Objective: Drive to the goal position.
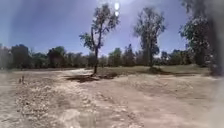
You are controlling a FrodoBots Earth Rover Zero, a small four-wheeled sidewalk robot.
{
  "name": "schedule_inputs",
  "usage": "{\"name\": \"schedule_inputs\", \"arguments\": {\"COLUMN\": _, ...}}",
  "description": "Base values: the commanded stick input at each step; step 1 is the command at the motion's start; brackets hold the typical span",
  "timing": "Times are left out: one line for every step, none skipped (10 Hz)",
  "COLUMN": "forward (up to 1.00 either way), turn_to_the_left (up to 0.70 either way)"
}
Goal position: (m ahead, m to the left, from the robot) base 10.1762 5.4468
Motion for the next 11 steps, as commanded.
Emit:
{"name": "schedule_inputs", "arguments": {"forward": 0.85, "turn_to_the_left": 0.34}}
{"name": "schedule_inputs", "arguments": {"forward": 0.85, "turn_to_the_left": 0.07}}
{"name": "schedule_inputs", "arguments": {"forward": 0.85, "turn_to_the_left": 0.0}}
{"name": "schedule_inputs", "arguments": {"forward": 0.85, "turn_to_the_left": 0.0}}
{"name": "schedule_inputs", "arguments": {"forward": 0.85, "turn_to_the_left": 0.0}}
{"name": "schedule_inputs", "arguments": {"forward": 0.85, "turn_to_the_left": 0.0}}
{"name": "schedule_inputs", "arguments": {"forward": 0.85, "turn_to_the_left": 0.04}}
{"name": "schedule_inputs", "arguments": {"forward": 0.85, "turn_to_the_left": 0.32}}
{"name": "schedule_inputs", "arguments": {"forward": 0.85, "turn_to_the_left": 0.34}}
{"name": "schedule_inputs", "arguments": {"forward": 0.85, "turn_to_the_left": 0.34}}
{"name": "schedule_inputs", "arguments": {"forward": 0.85, "turn_to_the_left": 0.28}}
